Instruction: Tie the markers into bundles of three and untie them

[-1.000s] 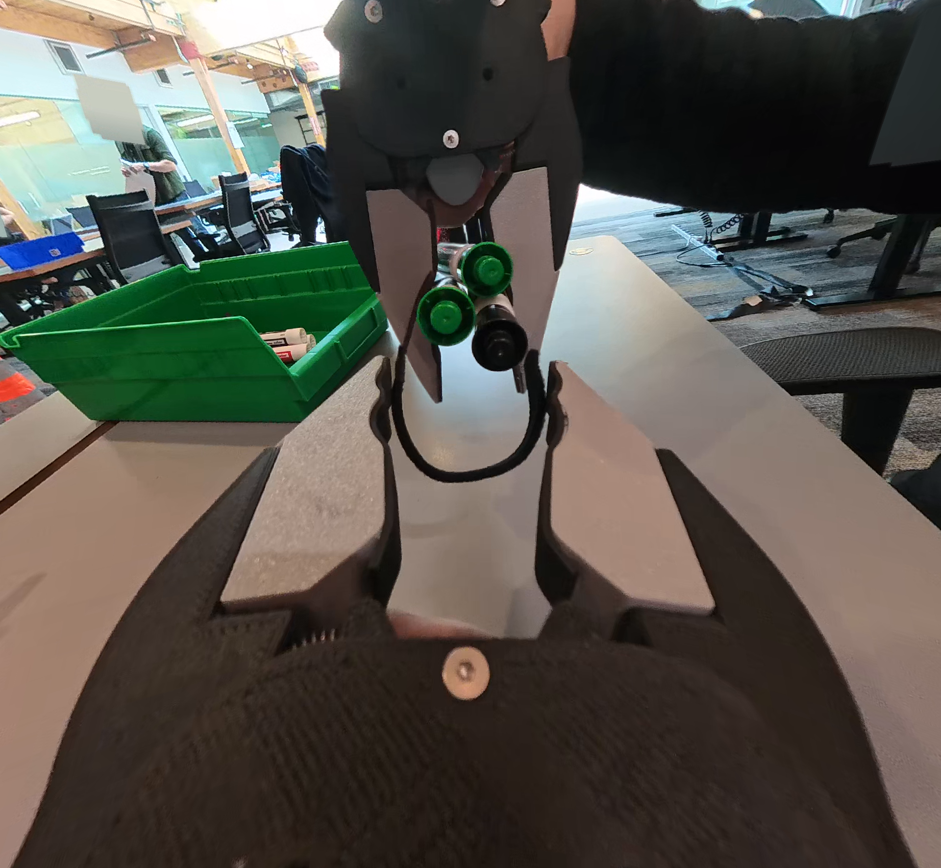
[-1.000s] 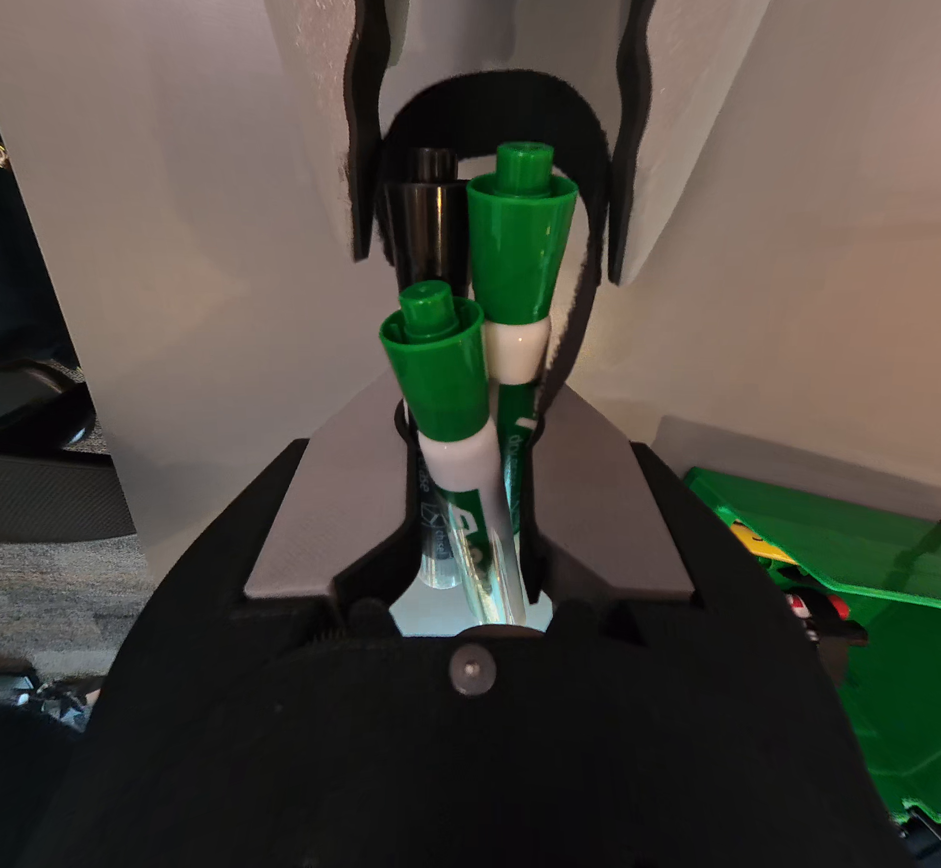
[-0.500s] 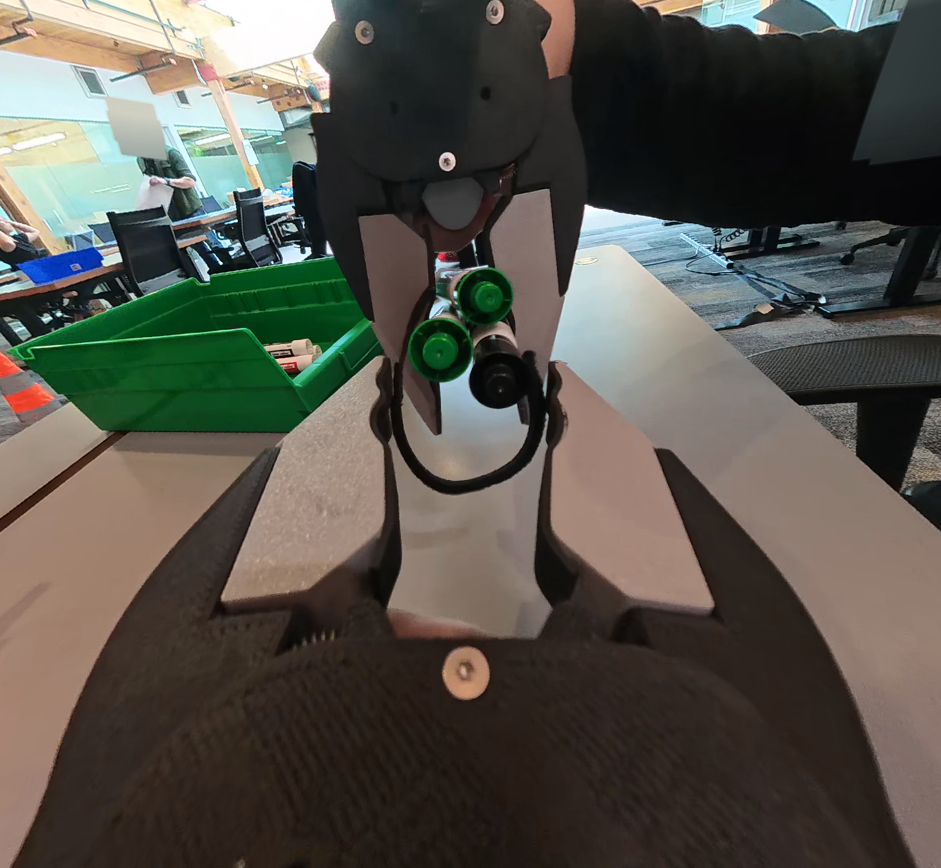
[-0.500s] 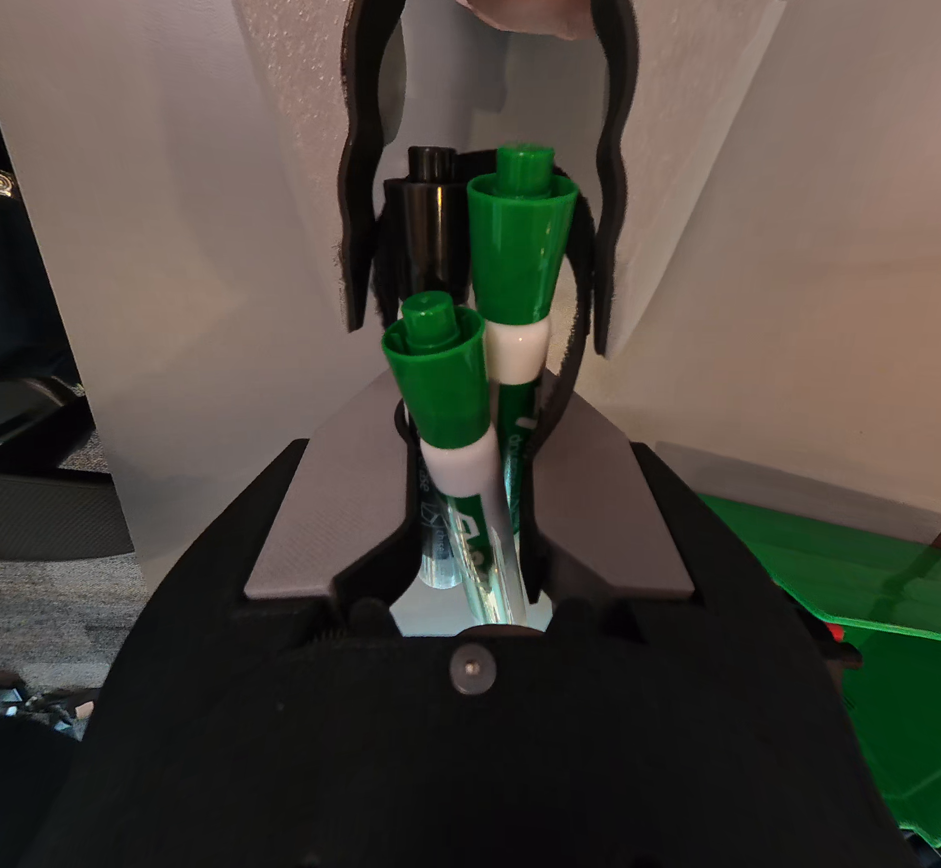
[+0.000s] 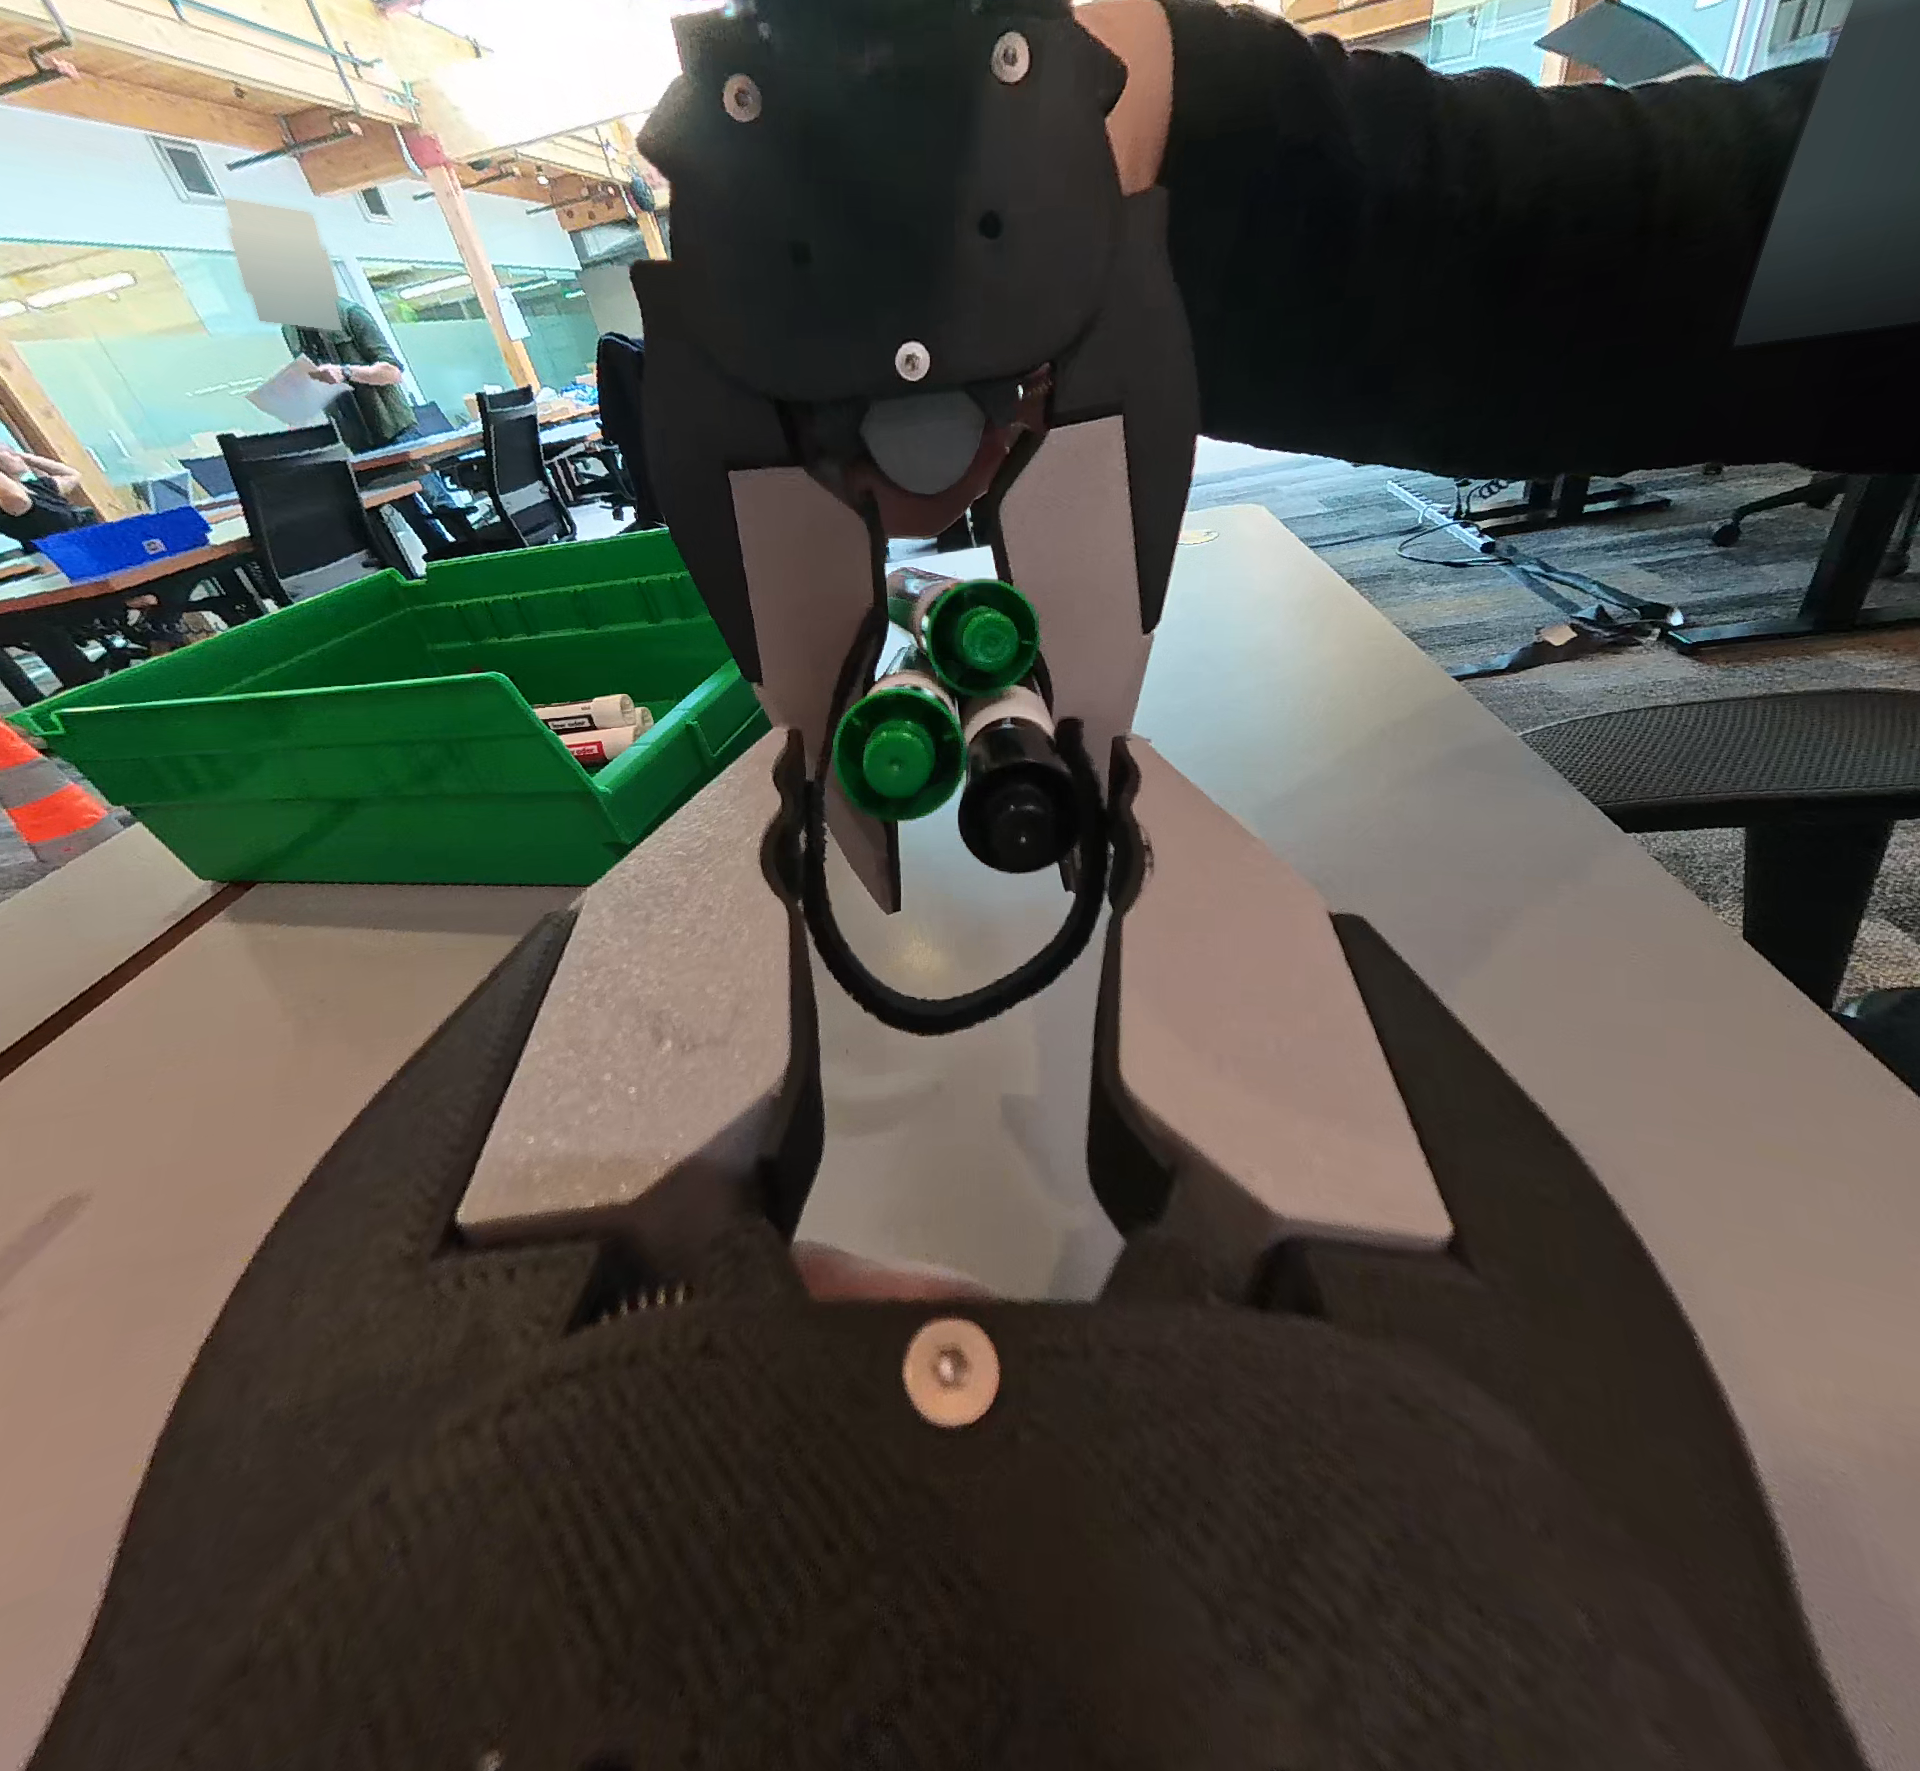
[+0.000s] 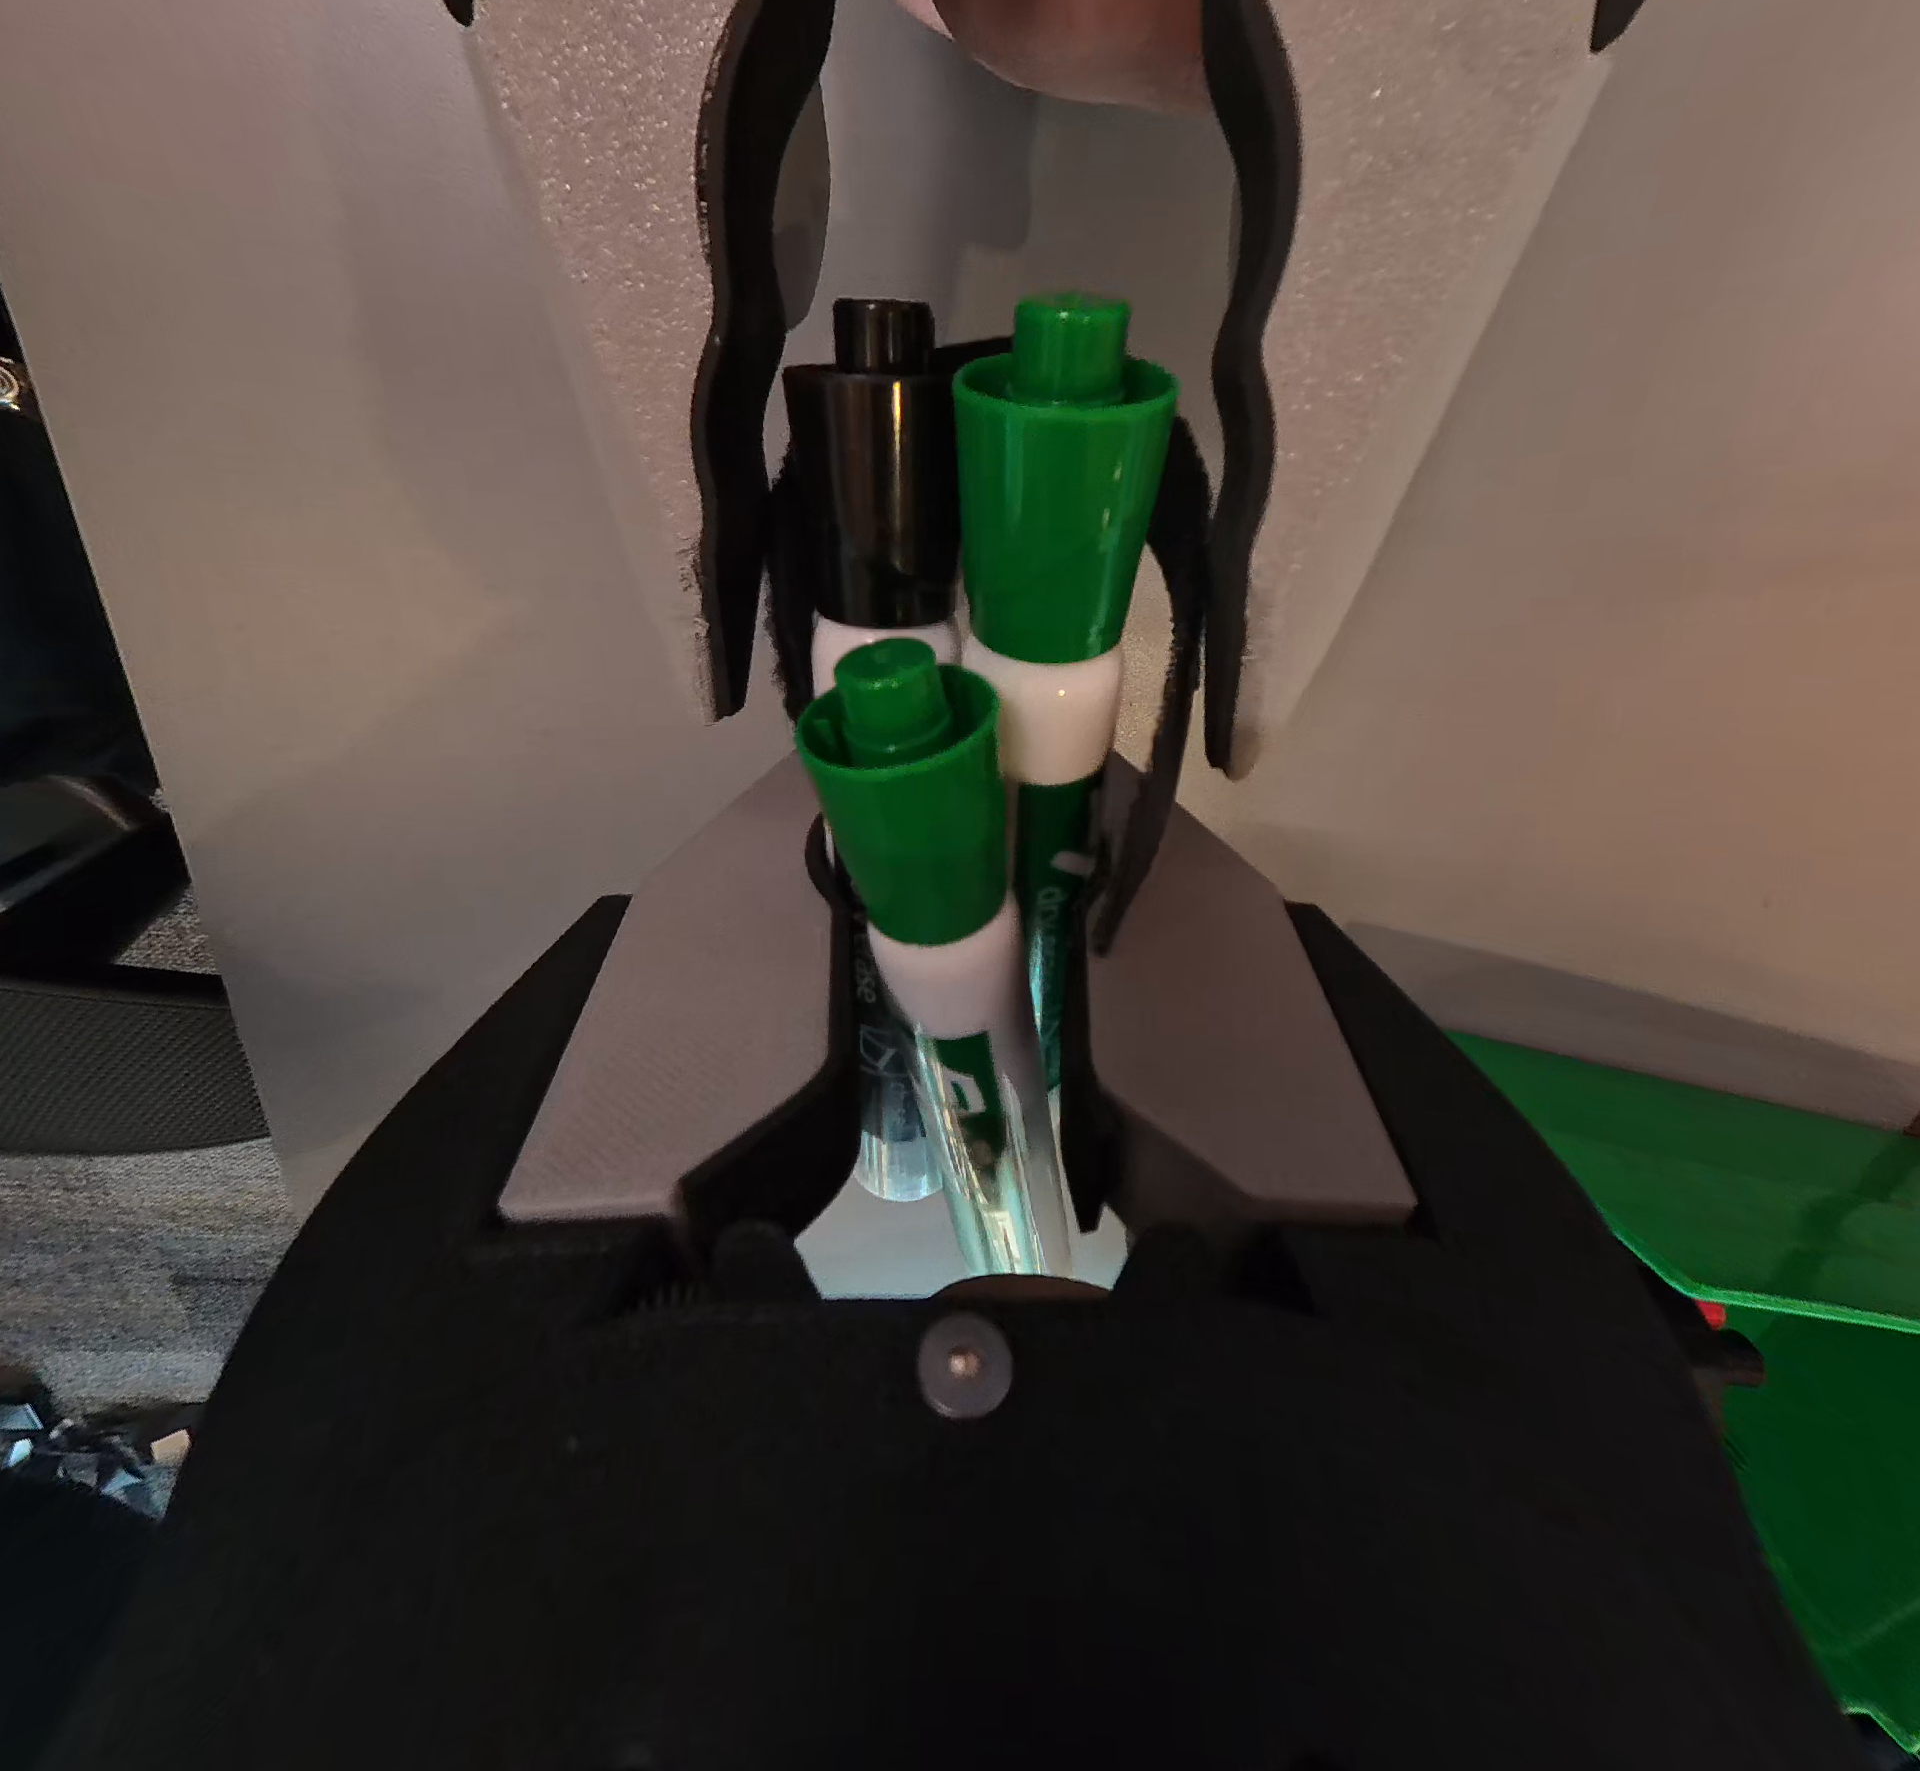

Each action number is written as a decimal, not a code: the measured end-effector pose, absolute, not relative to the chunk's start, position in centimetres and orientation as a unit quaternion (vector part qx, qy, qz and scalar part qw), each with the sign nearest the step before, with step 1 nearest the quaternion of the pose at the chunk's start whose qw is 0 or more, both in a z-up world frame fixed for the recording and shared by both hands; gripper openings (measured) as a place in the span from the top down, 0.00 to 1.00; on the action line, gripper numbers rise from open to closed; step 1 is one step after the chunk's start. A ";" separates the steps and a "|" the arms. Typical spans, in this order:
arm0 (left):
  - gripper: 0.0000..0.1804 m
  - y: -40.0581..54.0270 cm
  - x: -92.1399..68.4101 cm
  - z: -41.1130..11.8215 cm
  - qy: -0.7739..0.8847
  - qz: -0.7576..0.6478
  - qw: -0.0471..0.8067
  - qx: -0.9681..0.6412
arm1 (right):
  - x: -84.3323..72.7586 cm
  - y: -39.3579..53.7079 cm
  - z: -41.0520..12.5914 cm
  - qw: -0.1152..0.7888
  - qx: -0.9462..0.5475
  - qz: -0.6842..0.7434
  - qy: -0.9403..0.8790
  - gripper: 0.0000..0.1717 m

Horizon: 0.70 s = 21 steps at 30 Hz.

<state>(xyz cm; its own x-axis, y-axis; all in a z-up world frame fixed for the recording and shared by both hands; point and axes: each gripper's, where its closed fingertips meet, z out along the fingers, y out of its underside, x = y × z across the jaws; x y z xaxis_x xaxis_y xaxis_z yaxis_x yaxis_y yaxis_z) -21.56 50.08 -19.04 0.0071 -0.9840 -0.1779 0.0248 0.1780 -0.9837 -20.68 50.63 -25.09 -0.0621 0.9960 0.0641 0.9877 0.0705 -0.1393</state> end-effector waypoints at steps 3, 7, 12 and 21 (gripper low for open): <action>0.69 50.2 -21.5 -19.2 0.538 -0.452 0.551 -0.449 | -20.6 50.6 -24.9 0.073 -0.681 0.026 -0.728 0.79; 0.69 50.3 -21.6 -19.1 0.536 -0.453 0.552 -0.451 | -20.3 50.6 -25.0 0.071 -0.684 0.024 -0.726 0.79; 0.70 50.5 -21.4 -19.5 0.539 -0.440 0.550 -0.462 | -18.7 51.1 -25.8 0.039 -0.696 -0.012 -0.717 0.79; 0.70 51.0 -21.0 -19.9 0.542 -0.422 0.552 -0.472 | -17.8 51.8 -25.1 0.005 -0.692 -0.045 -0.720 0.78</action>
